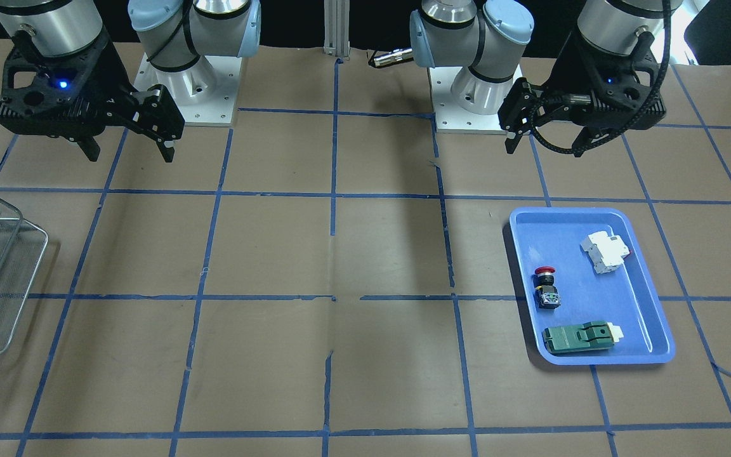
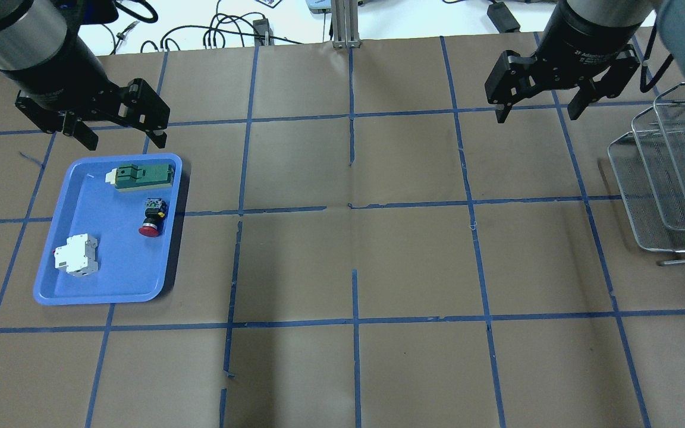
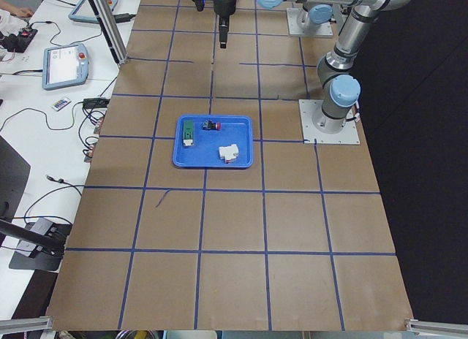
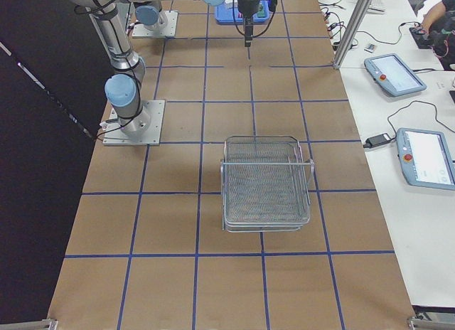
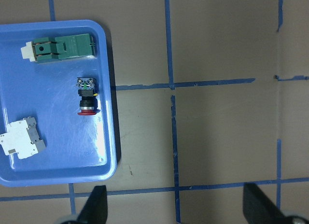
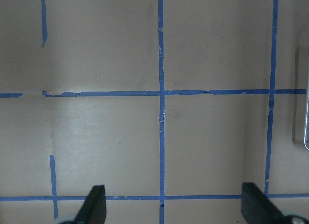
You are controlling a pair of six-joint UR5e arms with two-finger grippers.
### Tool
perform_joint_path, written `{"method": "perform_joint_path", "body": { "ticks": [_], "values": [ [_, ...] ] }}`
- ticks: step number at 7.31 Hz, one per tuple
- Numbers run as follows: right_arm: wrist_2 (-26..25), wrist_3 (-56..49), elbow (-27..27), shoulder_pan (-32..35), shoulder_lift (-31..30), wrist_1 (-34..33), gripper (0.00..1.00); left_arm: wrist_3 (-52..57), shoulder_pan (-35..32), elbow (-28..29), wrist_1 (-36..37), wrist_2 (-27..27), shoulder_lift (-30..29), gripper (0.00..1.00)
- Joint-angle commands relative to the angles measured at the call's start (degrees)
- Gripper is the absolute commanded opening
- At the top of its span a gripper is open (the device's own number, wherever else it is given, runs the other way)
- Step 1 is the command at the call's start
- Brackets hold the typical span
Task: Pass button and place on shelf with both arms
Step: 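Move the left gripper down toward the red push-button on the blue tray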
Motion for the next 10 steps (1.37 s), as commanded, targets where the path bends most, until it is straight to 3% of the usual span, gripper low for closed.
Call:
{"method": "perform_joint_path", "body": {
  "ticks": [1, 3, 5, 6, 8, 10],
  "values": [
    [0.0, 0.0, 0.0, 0.0, 0.0, 0.0, 1.0, -1.3, -1.8, 1.3, -0.3, 0.8, -0.8, 1.0],
    [0.0, 0.0, 0.0, 0.0, 0.0, 0.0, 1.0, 3.3, 0.1, -3.4, 0.3, 1.0, 0.3, 1.0],
    [0.0, -0.1, 0.0, 0.0, 0.0, -0.1, 1.0, 16.3, 12.6, -10.5, 3.9, 0.2, -1.0, 1.0],
    [0.0, -0.2, 0.0, 0.0, 0.0, -0.1, 1.0, 20.8, 18.1, -15.6, 12.9, -0.1, -3.0, 1.0],
    [0.0, -0.2, 0.0, 0.0, 0.0, -0.1, 1.0, 28.5, 19.0, -23.7, 29.6, 0.0, -10.1, 1.0],
    [0.0, -0.2, 0.0, 0.0, 0.0, -0.3, 1.0, 33.8, 19.1, -23.7, 35.8, -0.1, -17.8, 1.0]
  ]
}}
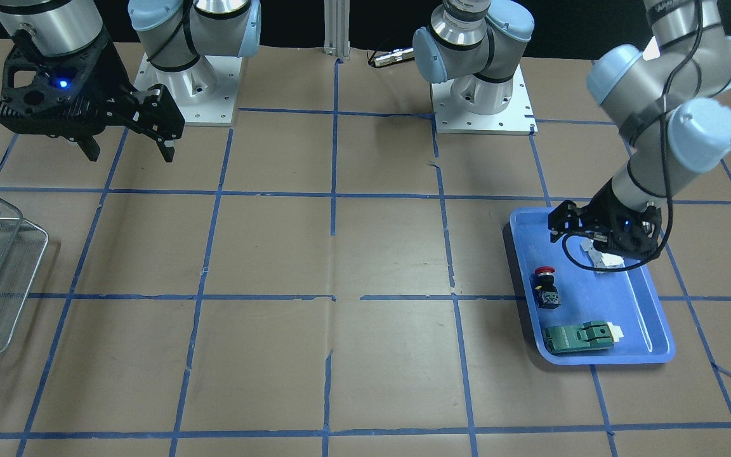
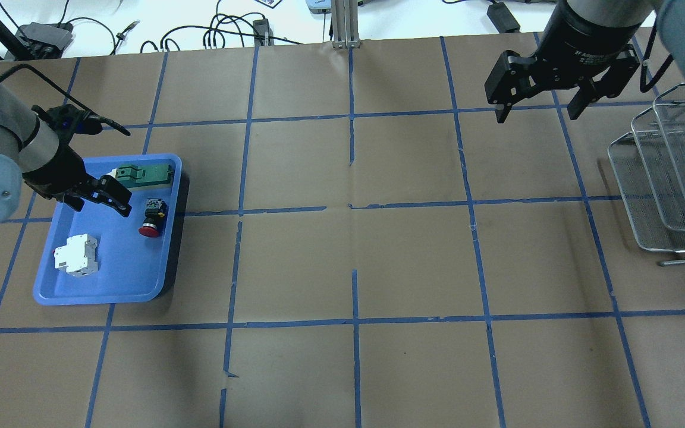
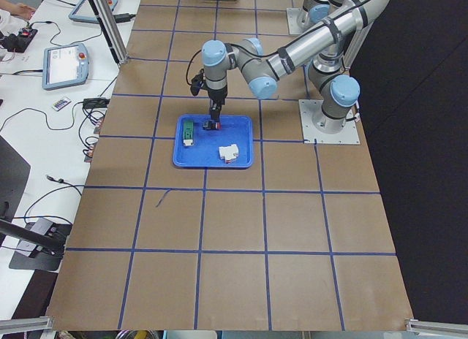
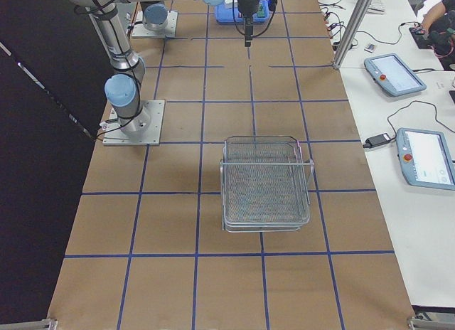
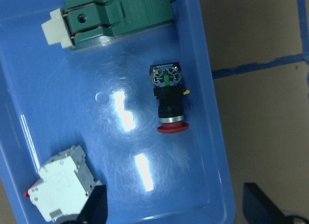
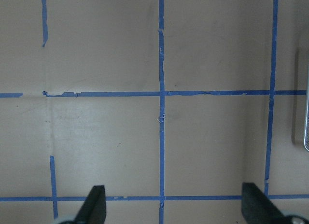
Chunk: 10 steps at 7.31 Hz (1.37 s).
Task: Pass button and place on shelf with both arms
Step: 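Lower the left gripper over the red push-button and close on its body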
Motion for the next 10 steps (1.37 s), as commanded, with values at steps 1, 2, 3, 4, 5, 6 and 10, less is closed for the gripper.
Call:
{"method": "perform_joint_path", "body": {
  "ticks": [1, 2, 3, 4, 5, 6, 10],
  "values": [
    [0.0, 0.0, 0.0, 0.0, 0.0, 0.0, 1.0, 2.4, 0.2, -0.4, 7.5, 0.1, -6.9, 1.0],
    [0.0, 0.0, 0.0, 0.0, 0.1, 0.0, 1.0, 0.0, 0.2, -0.3, 8.0, 0.0, -8.4, 1.0],
    [0.0, 0.0, 0.0, 0.0, 0.1, 0.0, 1.0, -4.9, 0.2, -0.1, 8.0, -0.1, -9.3, 1.0],
    [0.0, 0.0, 0.0, 0.0, 0.1, 0.0, 1.0, -7.5, 0.2, -0.1, 7.9, -1.7, -10.1, 1.0],
    [0.0, 0.0, 0.0, 0.0, 0.1, 0.0, 1.0, -7.1, 0.2, -0.1, 7.9, -2.2, -10.6, 1.0],
    [0.0, 0.0, 0.0, 0.0, 0.1, 0.0, 1.0, -7.2, 0.2, -0.8, 7.9, -2.2, -11.3, 1.0],
    [0.0, 0.0, 0.0, 0.0, 0.1, 0.0, 1.0, -6.7, 0.2, -0.5, 7.9, -1.7, -11.6, 0.43]
  ]
}}
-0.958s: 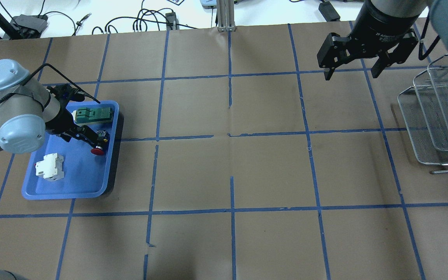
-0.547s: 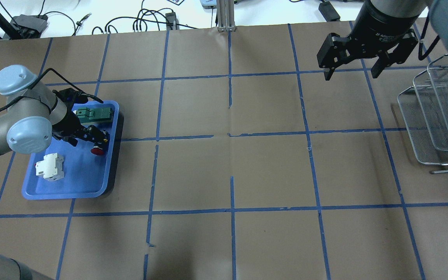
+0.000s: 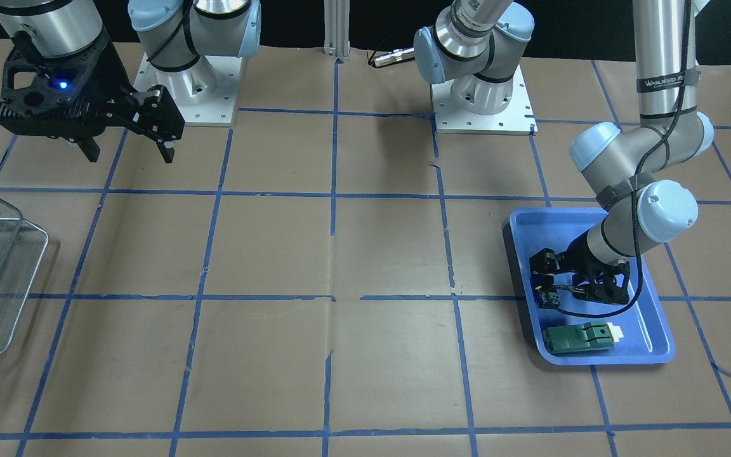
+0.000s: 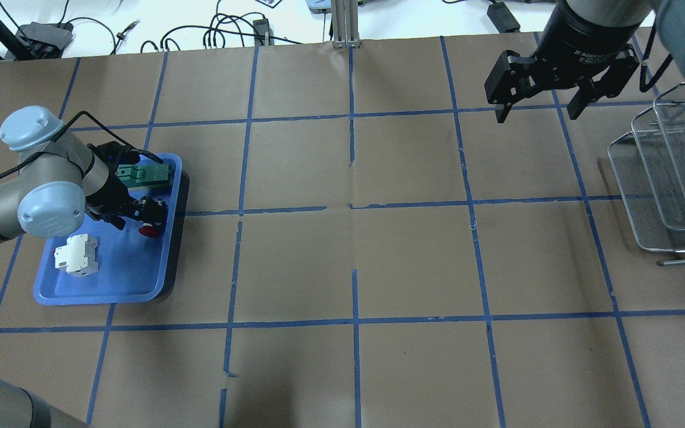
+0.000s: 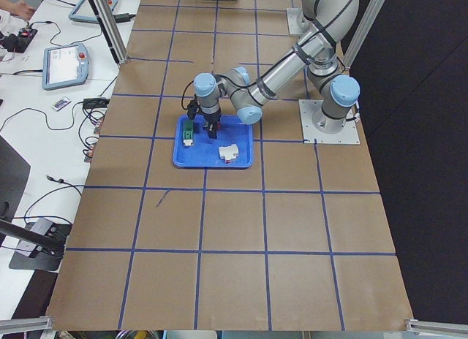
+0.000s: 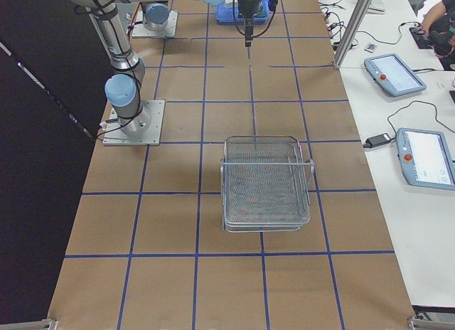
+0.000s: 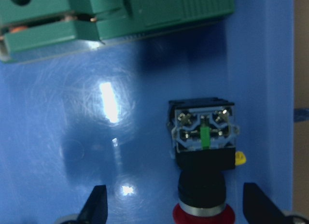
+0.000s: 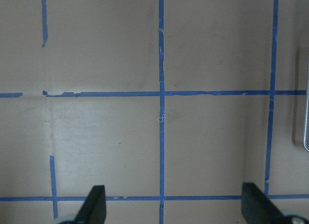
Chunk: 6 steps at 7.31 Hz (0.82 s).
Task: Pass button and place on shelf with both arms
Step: 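Lower the left gripper over the red push-button and close on its body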
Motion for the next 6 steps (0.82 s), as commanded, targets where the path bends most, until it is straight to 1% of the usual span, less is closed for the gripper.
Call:
{"method": "perform_joint_path", "body": {
  "ticks": [1, 2, 4, 5, 6],
  "values": [
    [0.0, 0.0, 0.0, 0.0, -0.1, 0.0, 1.0, 0.2, -0.1, -0.4, 0.0, -0.2, 0.1, 0.17],
    [0.0, 0.0, 0.0, 0.0, 0.0, 0.0, 1.0, 0.2, -0.1, 0.1, -0.8, 0.0, 1.4, 0.03],
    [0.0, 0.0, 0.0, 0.0, -0.1, 0.0, 1.0, 0.0, -0.6, 1.3, -5.0, -0.2, 4.0, 0.01],
    [0.0, 0.0, 0.0, 0.0, -0.1, -0.1, 1.0, -0.3, -1.4, 1.5, -9.1, -2.1, 6.7, 0.0],
    [0.0, 0.0, 0.0, 0.0, -0.1, 0.0, 1.0, -0.5, -1.7, 1.9, -15.6, -9.5, 10.5, 0.0]
  ]
}}
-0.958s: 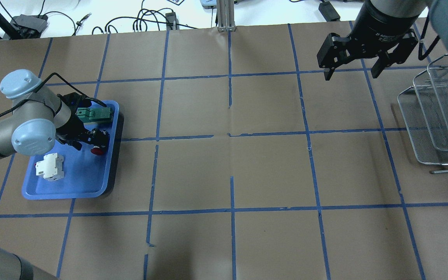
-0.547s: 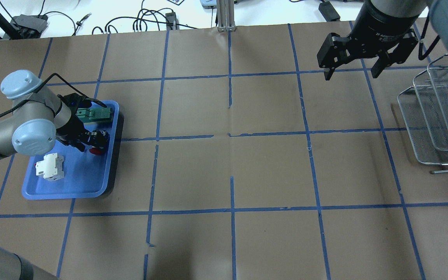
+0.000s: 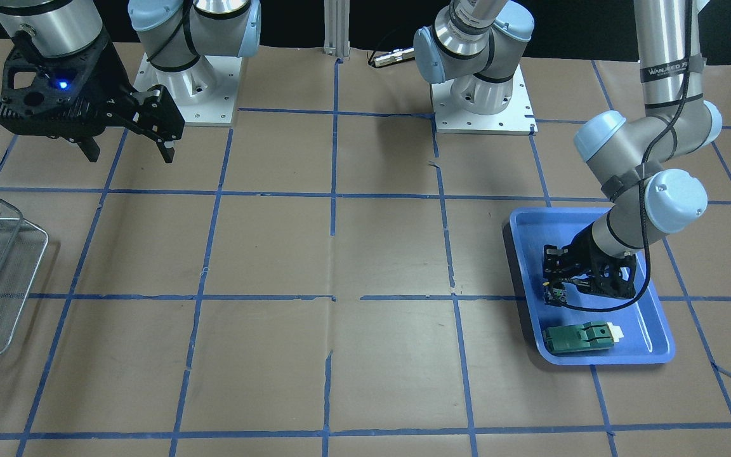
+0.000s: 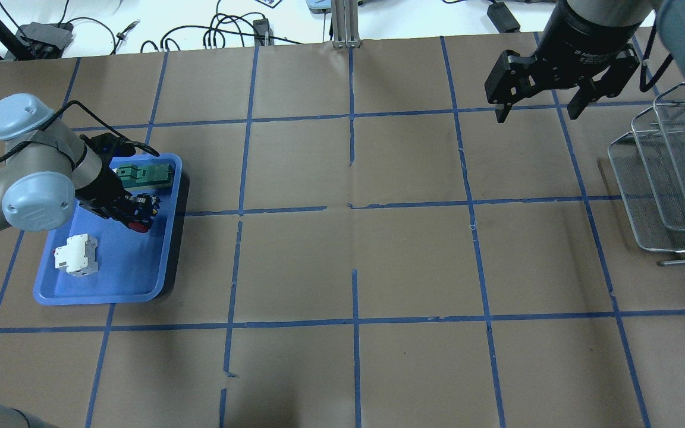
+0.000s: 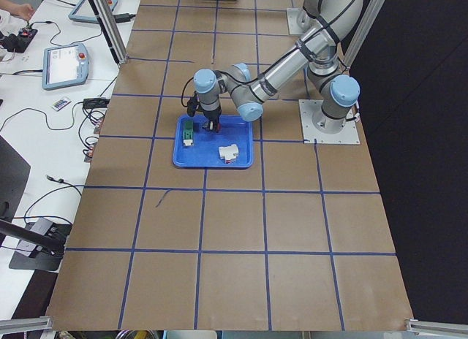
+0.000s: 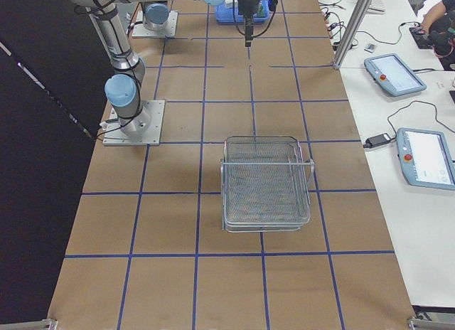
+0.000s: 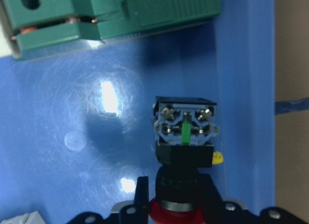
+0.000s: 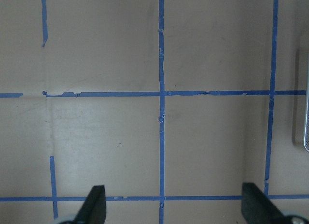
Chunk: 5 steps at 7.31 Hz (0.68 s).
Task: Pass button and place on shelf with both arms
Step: 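Lower the left gripper over the red push-button and close on its body, then lift the red push-button with the left gripper and carry it toward the table center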
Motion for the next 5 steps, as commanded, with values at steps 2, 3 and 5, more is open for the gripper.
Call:
{"method": "perform_joint_path", "body": {
  "ticks": [2, 3, 5],
  "values": [
    [0.0, 0.0, 0.0, 0.0, 0.0, 0.0, 1.0, -5.8, -6.2, 3.0, -17.0, -18.1, 9.4, 0.0],
    [0.0, 0.0, 0.0, 0.0, 0.0, 0.0, 1.0, -14.8, -11.0, 3.6, -18.4, -28.5, 10.5, 0.0],
    [0.0, 0.0, 0.0, 0.0, 0.0, -0.2, 1.0, -28.2, -21.3, 2.6, -18.1, -44.5, 10.9, 0.0]
  ]
}}
